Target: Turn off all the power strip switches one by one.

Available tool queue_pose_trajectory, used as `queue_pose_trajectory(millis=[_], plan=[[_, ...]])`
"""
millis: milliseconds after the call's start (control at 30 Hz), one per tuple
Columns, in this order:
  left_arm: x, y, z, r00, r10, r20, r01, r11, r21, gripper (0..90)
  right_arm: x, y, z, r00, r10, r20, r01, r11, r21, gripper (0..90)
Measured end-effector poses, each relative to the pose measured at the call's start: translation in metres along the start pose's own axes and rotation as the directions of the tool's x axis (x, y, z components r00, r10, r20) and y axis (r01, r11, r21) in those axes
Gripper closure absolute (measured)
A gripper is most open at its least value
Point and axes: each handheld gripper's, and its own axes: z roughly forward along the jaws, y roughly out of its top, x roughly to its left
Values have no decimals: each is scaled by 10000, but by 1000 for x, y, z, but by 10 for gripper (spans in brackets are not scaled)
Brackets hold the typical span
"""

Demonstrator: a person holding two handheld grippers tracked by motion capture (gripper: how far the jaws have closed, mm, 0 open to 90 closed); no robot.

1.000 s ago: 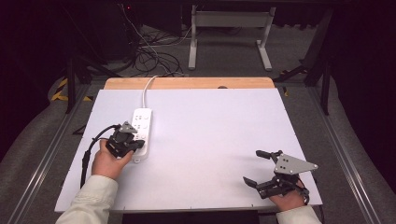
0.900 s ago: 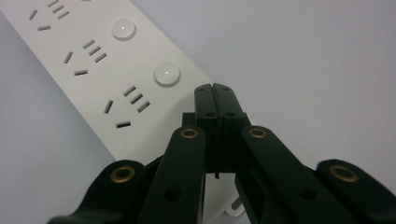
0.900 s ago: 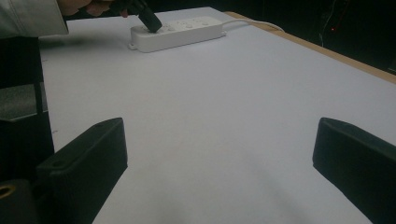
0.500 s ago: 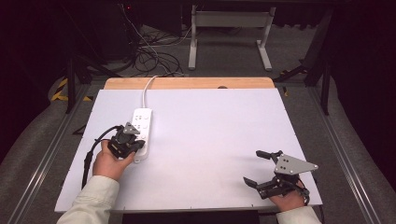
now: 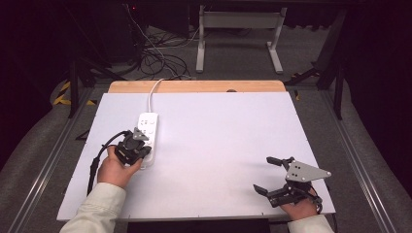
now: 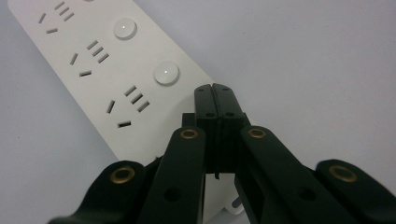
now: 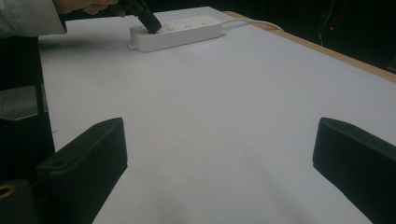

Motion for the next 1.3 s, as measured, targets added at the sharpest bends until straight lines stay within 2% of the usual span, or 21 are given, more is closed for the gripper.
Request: queue_pose_trajectory(millis=[100, 133, 167, 233, 300, 333, 433, 467, 500, 533, 567, 633, 733, 800, 900, 1000, 1100, 1200, 1300], plan=[[5, -6, -1, 9990, -326, 312, 339, 9985, -438, 900, 0, 0, 0, 10000, -2, 21, 2, 10000, 0, 36], [6, -8, -3, 9989, -367, 301, 389, 9961, -788, 900, 0, 0, -1, 10000, -2, 26, 2, 10000, -49, 36], [6, -8, -4, 9991, -377, 175, 388, 9968, -699, 900, 0, 0, -1, 10000, -2, 26, 2, 10000, -49, 36], [3, -7, -6, 9998, -177, 132, 186, 9970, -756, 900, -1, -1, -1, 10000, 28, 50, -28, 10000, -46, 36], [2, -4, -9, 9989, -166, 428, 205, 9955, -922, 900, -1, 0, -1, 10000, 38, 37, -38, 10000, -47, 36], [1, -3, -12, 9989, -176, 437, 220, 9946, -1015, 900, -1, 0, -1, 10000, 25, 33, -24, 10000, -43, 36], [-3, 1, -19, 9999, 80, -96, -92, 9913, -1310, 900, 0, 0, -1, 10000, 8, 37, -7, 10000, -45, 36], [-3, 2, -20, 9996, 274, -62, -279, 9920, -1229, 900, 0, 0, -1, 10000, 12, 40, -12, 10000, -46, 36], [-4, 2, -19, 9998, 207, 72, -198, 9935, -1118, 900, 0, 0, -1, 10000, 11, 37, -11, 10000, -65, 36], [-3, 2, -18, 9981, 385, 487, -333, 9940, -1045, 900, 0, 0, -1, 10000, 12, 39, -11, 10000, -65, 36], [-3, 2, -18, 9981, 385, 487, -333, 9940, -1045, 900, 0, 0, -1, 10000, 12, 39, -11, 10000, -65, 36], [-4, 1, -17, 9989, 375, 269, -346, 9944, -1002, 900, 0, -1, -1, 10000, 9, 36, -9, 10000, -66, 36], [-4, 3, -21, 9989, 403, 239, -367, 9902, -1348, 900, 1, 0, -2, 10000, -6, 51, 6, 10000, -40, 36], [-4, 4, -24, 9985, 547, -10, -542, 9861, -1572, 900, 0, -1, -2, 10000, -14, 51, 14, 10000, -74, 36], [-1, 8, -25, 9969, 492, 616, -394, 9878, -1509, 900, 0, -1, -2, 10000, -18, 57, 19, 10000, -70, 36], [1, 11, -24, 9971, 553, 523, -472, 9885, -1439, 900, 1, -1, -2, 10000, -7, 45, 7, 10000, -87, 36], [8, 14, -19, 9984, 224, 527, -152, 9910, -1330, 900, 1, -1, -2, 10000, 11, 37, -11, 10000, -93, 36], [16, 20, -16, 9957, -78, 926, 207, 9900, -1392, 900, 0, -1, -1, 10000, 21, 22, -20, 10000, -82, 36], [21, 25, -12, 9951, -76, 991, 225, 9885, -1494, 900, 1, -2, -1, 10000, 42, 31, -42, 10000, -41, 36]])
